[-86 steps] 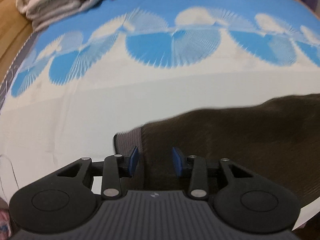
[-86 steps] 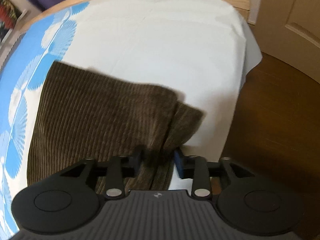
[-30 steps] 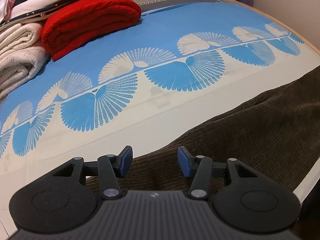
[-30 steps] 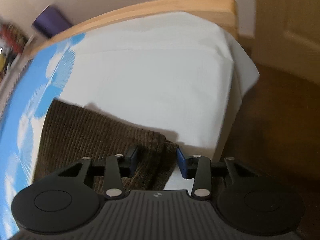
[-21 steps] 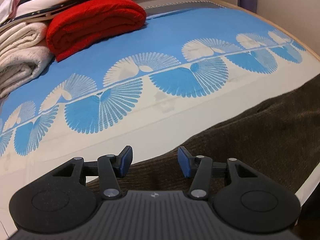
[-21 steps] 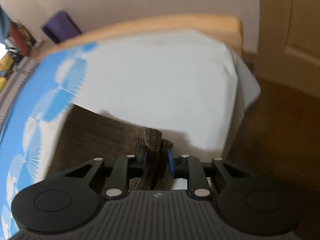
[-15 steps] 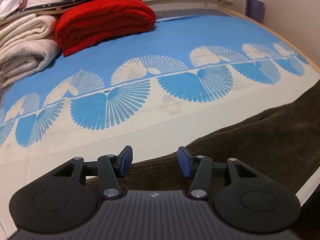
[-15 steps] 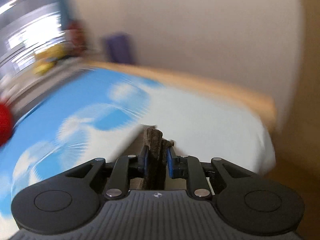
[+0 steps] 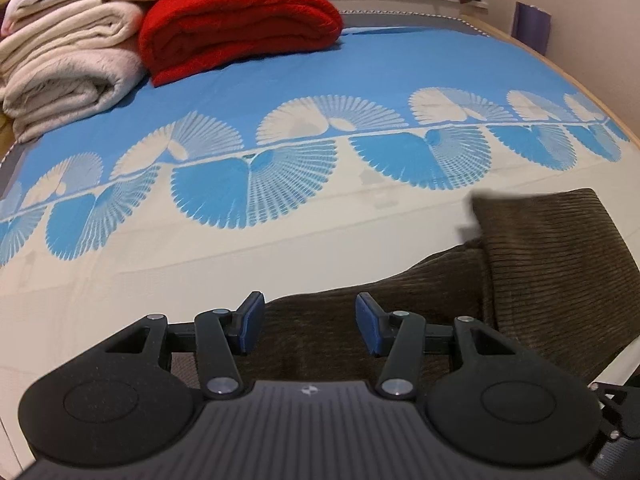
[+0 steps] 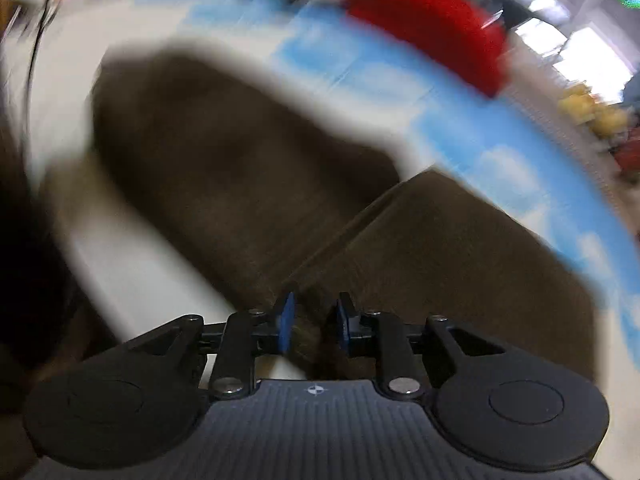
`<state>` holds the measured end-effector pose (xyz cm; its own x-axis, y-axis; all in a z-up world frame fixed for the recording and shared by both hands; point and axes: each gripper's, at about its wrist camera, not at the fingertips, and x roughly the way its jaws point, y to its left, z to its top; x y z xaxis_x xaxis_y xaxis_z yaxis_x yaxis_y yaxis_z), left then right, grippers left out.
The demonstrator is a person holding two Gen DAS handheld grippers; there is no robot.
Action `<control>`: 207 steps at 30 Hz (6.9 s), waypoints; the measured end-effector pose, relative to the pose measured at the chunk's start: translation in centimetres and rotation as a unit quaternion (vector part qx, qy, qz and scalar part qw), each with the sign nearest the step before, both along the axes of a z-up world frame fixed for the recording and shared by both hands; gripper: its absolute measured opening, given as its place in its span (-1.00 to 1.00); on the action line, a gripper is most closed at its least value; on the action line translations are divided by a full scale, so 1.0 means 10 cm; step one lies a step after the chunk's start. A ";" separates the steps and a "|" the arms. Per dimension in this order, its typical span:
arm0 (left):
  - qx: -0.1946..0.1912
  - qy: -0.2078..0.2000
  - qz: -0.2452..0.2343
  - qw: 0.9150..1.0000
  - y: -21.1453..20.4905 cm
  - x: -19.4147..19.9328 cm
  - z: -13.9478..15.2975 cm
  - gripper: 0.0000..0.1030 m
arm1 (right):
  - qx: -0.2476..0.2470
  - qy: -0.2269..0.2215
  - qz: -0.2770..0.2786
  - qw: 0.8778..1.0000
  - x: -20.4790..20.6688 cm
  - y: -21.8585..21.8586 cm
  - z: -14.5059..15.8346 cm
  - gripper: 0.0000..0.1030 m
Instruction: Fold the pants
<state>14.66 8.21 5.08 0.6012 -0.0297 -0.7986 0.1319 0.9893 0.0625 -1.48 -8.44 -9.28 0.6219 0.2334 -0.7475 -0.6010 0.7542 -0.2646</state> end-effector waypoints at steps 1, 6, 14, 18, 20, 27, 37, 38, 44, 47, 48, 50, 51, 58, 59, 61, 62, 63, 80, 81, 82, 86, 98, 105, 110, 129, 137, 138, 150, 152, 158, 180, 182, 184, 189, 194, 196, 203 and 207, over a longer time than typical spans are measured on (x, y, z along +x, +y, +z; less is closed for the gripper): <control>0.001 -0.001 0.000 1.000 0.04 -0.01 0.01 0.16 | 0.010 0.000 0.010 1.000 -0.02 0.02 0.07 -0.48; 0.000 -0.006 0.010 1.000 0.23 -0.02 0.02 0.19 | 0.090 -0.020 -0.022 0.995 0.02 -0.18 0.40 0.22; -0.003 -0.001 0.026 1.000 0.36 -0.03 0.01 0.19 | 0.056 0.040 -0.069 0.995 0.27 -0.25 -0.10 0.26; 0.006 0.002 0.023 1.000 0.34 -0.03 -0.02 0.19 | 0.051 0.029 -0.048 0.997 0.34 -0.24 -0.11 0.12; 0.007 0.002 0.023 1.000 0.34 -0.02 -0.02 0.19 | 0.075 0.038 -0.050 0.995 0.41 -0.33 -0.02 -0.29; 0.011 0.003 0.008 1.000 0.23 -0.02 -0.04 0.20 | 0.217 -0.076 -0.082 0.970 0.19 -0.84 0.85 -0.63; 0.008 0.023 -0.003 1.000 -0.04 0.07 -0.13 0.21 | 0.103 0.073 -0.010 0.992 0.03 -0.60 0.14 -0.40; 0.005 0.025 -0.007 1.000 -0.08 0.08 -0.13 0.21 | 0.127 0.071 -0.021 0.989 0.04 -0.67 0.21 -0.39; -0.029 0.039 -0.037 0.998 -0.43 0.17 -0.17 0.21 | 0.276 0.058 -0.164 0.945 0.22 -1.53 0.54 -0.04; -0.056 0.047 -0.051 0.996 -0.66 0.24 -0.20 0.20 | 0.254 0.019 -0.302 0.919 0.28 -2.02 0.48 -0.02; -0.060 0.049 -0.057 0.995 -0.76 0.26 -0.21 0.20 | 0.216 0.011 -0.352 0.911 0.31 -2.16 0.41 0.02; -0.065 0.045 -0.070 0.994 -0.96 0.29 -0.22 0.08 | 0.150 0.022 -0.436 0.887 0.32 -2.40 0.22 0.04; -0.069 0.041 -0.081 0.993 -1.07 0.30 -0.22 0.00 | 0.162 0.042 -0.469 0.867 0.31 -2.57 0.11 0.06; -0.084 0.057 -0.124 0.987 -1.60 0.44 -0.42 -0.33 | 0.367 0.162 -0.516 0.757 0.24 -3.22 -0.38 0.35; -0.076 0.060 -0.119 0.988 -1.62 0.48 -0.47 -0.39 | 0.376 0.169 -0.510 0.755 0.25 -3.26 -0.37 0.35; -0.057 0.077 -0.092 0.991 -1.63 0.59 -0.62 -0.44 | 0.381 0.176 -0.496 0.760 0.33 -3.23 -0.35 0.39; -0.043 0.090 -0.070 0.993 -1.62 0.65 -0.72 -0.44 | 0.378 0.177 -0.491 0.765 0.34 -3.21 -0.35 0.40; -0.033 0.100 -0.056 0.993 -1.60 0.69 -0.80 -0.44 | 0.375 0.177 -0.488 0.768 0.37 -3.24 -0.35 0.41; -0.048 0.076 -0.085 0.992 -1.53 0.51 -0.52 -0.04 | 0.284 0.010 -0.370 0.885 0.17 -2.72 0.39 -0.43; -0.076 0.073 -0.098 0.990 -1.51 0.47 -0.44 0.03 | 0.265 -0.017 -0.342 0.901 0.14 -2.59 0.47 -0.44; -0.104 0.073 -0.111 0.986 -1.50 0.43 -0.37 0.20 | 0.249 -0.040 -0.315 0.915 0.09 -2.47 0.55 -0.44; -0.227 0.086 -0.176 0.954 -1.52 0.27 -0.16 0.64 | 0.189 -0.124 -0.204 0.953 -0.11 -1.90 0.74 -0.45; -0.131 0.067 -0.189 0.971 -1.76 0.12 -0.17 0.52 | 0.114 -0.148 -0.003 0.982 -0.38 -0.77 0.64 -0.46; -0.098 0.067 -0.185 0.976 -1.64 0.19 -0.28 0.02 | 0.129 -0.147 -0.007 0.981 -0.39 -0.84 0.70 -0.47; -0.077 0.066 -0.188 0.977 -1.58 0.15 -0.29 -0.50 | 0.121 -0.142 0.002 0.982 -0.38 -0.75 0.66 -0.47; -0.071 0.067 0.038 0.994 0.75 -0.02 -0.26 -1.00 | 0.427 0.034 -0.081 0.900 0.32 -1.48 0.97 0.16; -0.144 0.069 0.003 0.987 0.90 -0.11 -0.24 -0.71 | 0.344 0.111 -0.285 0.888 0.75 -1.63 0.44 0.16; -0.145 0.069 -0.011 0.987 0.80 -0.08 -0.23 -0.65 | 0.341 0.122 -0.292 0.885 0.77 -1.62 0.37 0.16; -0.138 0.091 -0.129 0.978 -0.80 0.20 -0.39 0.60 | 0.304 0.094 -0.305 0.898 0.61 -1.78 0.34 0.15; -0.132 0.102 -0.133 0.977 -1.01 0.27 -0.49 0.64 | 0.304 0.109 -0.317 0.892 0.62 -1.86 0.28 0.15; -0.093 0.140 -0.116 0.979 -1.49 0.44 -0.79 0.06 | 0.304 0.132 -0.314 0.890 0.62 -1.93 0.23 0.16; -0.113 0.091 0.108 0.984 1.47 -0.24 -0.47 -0.51 | 0.363 0.112 -0.244 0.892 0.81 -1.16 0.43 0.40; -0.104 0.102 0.134 0.980 1.62 -0.23 -0.58 -0.05 | 0.366 0.129 -0.229 0.893 0.86 -1.04 0.40 0.42; -0.109 0.098 0.143 0.979 1.73 -0.22 -0.65 0.50 | 0.376 0.158 -0.215 0.888 0.92 -0.94 0.35 0.43; -0.180 0.139 0.156 0.961 1.82 -0.13 -1.02 0.86 | 0.382 0.230 -0.215 0.869 1.11 -0.75 0.18 0.53; -0.219 0.152 0.157 0.951 1.87 0.06 -1.15 0.99 | 0.388 0.269 -0.227 0.852 1.26 -0.70 0.01 0.75; -0.238 0.164 0.156 0.945 1.85 0.08 -1.24 0.99 | 0.405 0.293 -0.219 0.838 1.33 -0.68 -0.05 0.75; -0.270 0.157 0.155 0.937 1.80 0.14 -1.24 0.26 | 0.417 0.284 -0.199 0.840 1.49 -0.51 -0.03 0.19; -0.255 0.136 0.142 0.947 1.55 0.27 -1.11 0.00 | 0.436 0.266 -0.212 0.833 1.60 -0.67 0.21 -0.20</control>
<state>17.41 23.73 -6.00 0.4175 -0.3215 -0.8499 -0.2005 0.8797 -0.4312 14.53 -15.16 -7.15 0.4219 0.6761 -0.6041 -0.0895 0.6941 0.7143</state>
